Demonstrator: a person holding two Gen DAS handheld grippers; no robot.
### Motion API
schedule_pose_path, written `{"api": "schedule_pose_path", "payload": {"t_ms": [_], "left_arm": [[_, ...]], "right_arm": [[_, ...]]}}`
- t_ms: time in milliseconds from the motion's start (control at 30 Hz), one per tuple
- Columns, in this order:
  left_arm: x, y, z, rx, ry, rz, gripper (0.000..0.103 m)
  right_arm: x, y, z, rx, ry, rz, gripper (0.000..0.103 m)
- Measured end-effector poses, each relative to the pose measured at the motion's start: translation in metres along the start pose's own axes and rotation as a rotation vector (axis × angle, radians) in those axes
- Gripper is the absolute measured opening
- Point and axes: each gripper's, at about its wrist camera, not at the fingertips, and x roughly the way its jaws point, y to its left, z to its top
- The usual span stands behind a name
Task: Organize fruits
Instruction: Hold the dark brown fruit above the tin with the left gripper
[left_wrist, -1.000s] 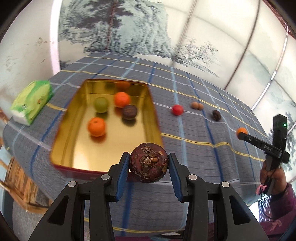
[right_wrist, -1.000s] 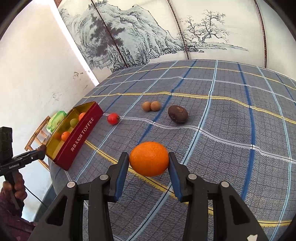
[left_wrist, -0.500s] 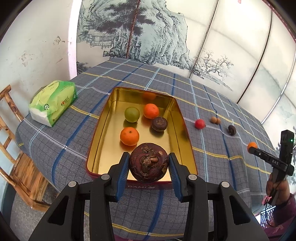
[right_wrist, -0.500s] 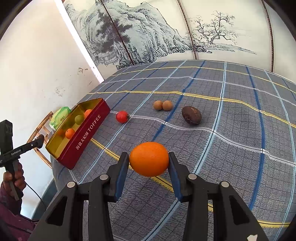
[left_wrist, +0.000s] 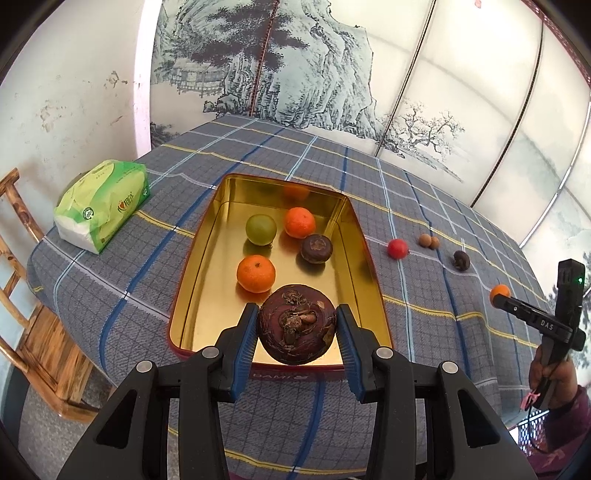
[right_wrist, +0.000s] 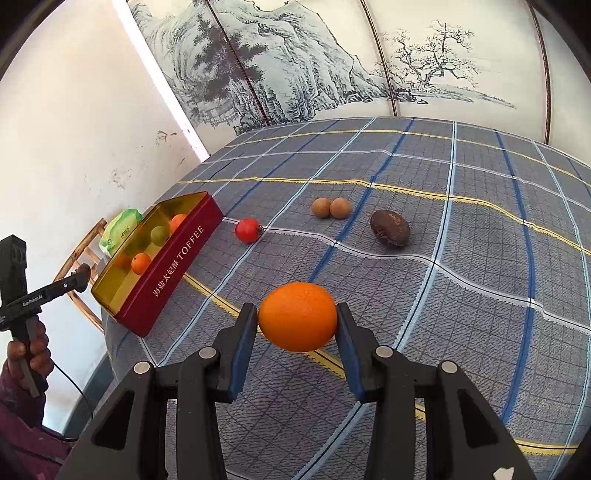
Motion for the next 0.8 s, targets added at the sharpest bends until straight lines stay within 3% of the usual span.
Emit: {"api": "schedule_pose_path", "payload": {"t_ms": [800], "left_arm": [[0.0018,0.0009,0.0007,0.002,0.001,-0.005,0.043]], "right_arm": [[0.0041,0.0063,-0.0013,-0.008,0.001,0.004,0.04]]}}
